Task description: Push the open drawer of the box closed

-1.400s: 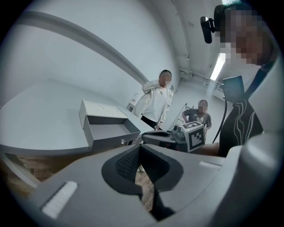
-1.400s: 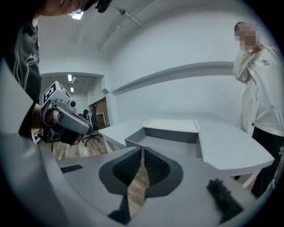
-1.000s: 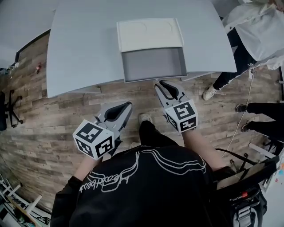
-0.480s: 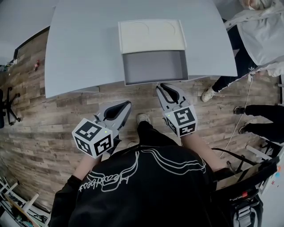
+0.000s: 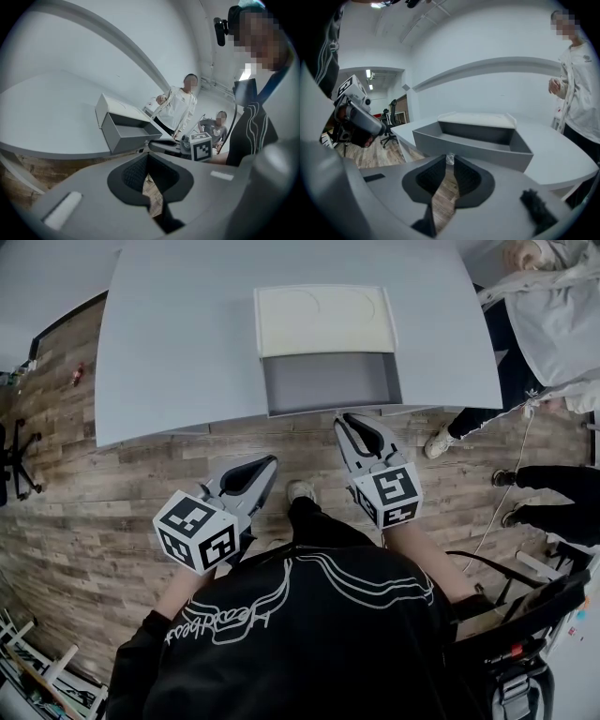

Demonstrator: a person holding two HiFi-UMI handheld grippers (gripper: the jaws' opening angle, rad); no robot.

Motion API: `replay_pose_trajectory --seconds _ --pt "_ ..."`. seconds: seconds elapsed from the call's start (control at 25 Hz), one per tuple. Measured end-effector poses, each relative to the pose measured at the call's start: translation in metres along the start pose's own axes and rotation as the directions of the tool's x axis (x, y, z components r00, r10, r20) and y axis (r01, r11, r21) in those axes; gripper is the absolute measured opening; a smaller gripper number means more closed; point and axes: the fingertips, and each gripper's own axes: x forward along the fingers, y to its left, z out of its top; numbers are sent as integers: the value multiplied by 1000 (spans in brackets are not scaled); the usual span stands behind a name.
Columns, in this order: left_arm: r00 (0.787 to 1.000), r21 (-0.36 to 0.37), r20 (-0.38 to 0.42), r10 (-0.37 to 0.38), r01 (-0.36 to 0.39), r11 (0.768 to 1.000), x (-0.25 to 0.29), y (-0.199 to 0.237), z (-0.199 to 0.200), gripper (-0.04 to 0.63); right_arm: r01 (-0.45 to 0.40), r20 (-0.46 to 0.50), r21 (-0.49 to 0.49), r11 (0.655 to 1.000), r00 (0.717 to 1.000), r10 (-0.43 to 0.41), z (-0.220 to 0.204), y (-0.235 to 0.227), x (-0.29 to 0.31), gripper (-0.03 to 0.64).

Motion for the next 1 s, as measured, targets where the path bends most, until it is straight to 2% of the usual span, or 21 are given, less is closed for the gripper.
replay_pose_trajectory --seconds 0.4,0.72,1.0 --pt "1000 -1 11 12 -12 1000 -1 6 12 6 10 -7 26 1000 1000 -10 26 -19 33 61" --pt "999 0 10 36 -36 999 12 11 18 6 25 -36 13 1000 999 -24 38 -52 61 61" --pt "999 18 17 32 -32 999 0 13 25 6 34 -48 6 999 998 -34 44 -50 69 64"
